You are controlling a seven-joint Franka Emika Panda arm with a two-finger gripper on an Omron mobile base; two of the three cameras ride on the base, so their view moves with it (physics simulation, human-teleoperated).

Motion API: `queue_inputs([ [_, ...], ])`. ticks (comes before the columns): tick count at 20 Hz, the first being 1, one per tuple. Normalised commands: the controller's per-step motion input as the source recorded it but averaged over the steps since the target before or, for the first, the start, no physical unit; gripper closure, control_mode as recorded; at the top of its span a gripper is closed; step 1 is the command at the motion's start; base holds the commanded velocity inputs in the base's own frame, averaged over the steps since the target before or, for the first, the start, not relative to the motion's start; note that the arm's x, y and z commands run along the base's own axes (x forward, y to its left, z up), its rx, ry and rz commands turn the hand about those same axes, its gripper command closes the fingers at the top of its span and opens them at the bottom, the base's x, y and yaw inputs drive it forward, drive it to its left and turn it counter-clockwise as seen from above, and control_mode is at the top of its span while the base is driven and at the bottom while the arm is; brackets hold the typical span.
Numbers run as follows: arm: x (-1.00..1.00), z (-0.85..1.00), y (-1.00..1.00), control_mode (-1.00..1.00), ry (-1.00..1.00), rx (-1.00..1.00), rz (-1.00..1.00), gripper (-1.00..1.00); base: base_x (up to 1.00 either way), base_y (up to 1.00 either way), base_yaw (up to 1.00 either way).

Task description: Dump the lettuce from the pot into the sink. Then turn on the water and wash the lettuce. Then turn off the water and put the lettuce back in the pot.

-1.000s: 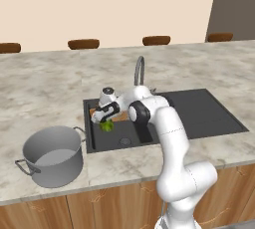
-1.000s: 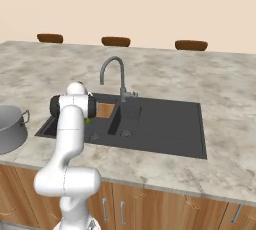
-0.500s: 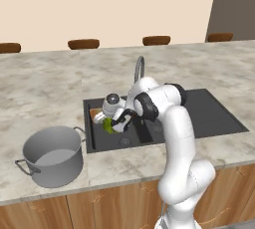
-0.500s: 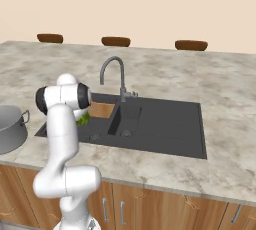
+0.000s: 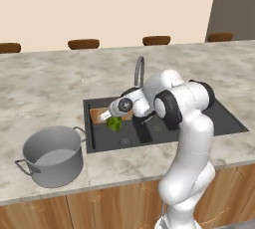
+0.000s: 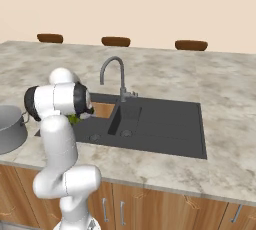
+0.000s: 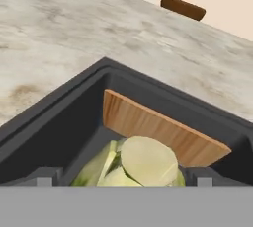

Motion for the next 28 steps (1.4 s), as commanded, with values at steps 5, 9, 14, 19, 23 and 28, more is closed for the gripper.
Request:
queue_inputs([
  [5,-0.66,1.00,0.16,-1.00,-0.16,0.00,0.00,1.00,0.00,0.00,0.00],
  [9,-0.27,1.00,0.08,-1.00,-0.07,0.04,0.01,1.00,0.00,0.00,0.00],
  [14,-0.23,1.00,0.04,-1.00,0.09,0.06,0.09,1.00,0.00,0.00,0.00],
  [19,-0.42,0.95,0.16,-1.00,0.16,0.01,0.10,1.00,0.00,0.00,0.00],
  [23,-0.50,0.95,0.37,-1.00,0.13,0.00,0.10,1.00,0.00,0.00,0.00],
  [28,-0.31,0.91,0.61,-1.00,0.02,0.00,0.08,1.00,0.00,0.00,0.00],
])
